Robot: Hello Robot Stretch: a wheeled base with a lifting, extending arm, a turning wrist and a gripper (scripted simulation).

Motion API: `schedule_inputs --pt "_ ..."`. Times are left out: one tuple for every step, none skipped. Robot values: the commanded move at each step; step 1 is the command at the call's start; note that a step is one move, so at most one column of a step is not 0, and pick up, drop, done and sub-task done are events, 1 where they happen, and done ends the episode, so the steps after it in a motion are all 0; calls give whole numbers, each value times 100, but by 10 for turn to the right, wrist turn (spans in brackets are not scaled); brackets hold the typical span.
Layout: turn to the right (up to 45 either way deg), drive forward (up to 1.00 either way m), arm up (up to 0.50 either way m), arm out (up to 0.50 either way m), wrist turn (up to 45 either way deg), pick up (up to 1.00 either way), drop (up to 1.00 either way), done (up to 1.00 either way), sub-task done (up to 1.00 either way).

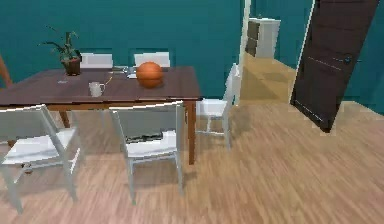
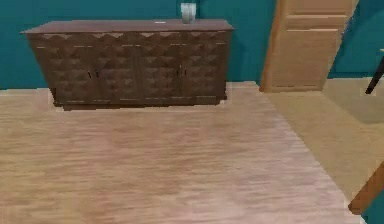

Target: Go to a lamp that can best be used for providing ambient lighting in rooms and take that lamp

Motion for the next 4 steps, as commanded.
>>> schedule_inputs --pt "270 0 0 0 0 0 0 0 0" --pt "0 20 0 0 0 0 0 0 0" --pt "450 0 0 0 0 0 0 0 0" --pt "450 0 0 0 0 0 0 0 0"
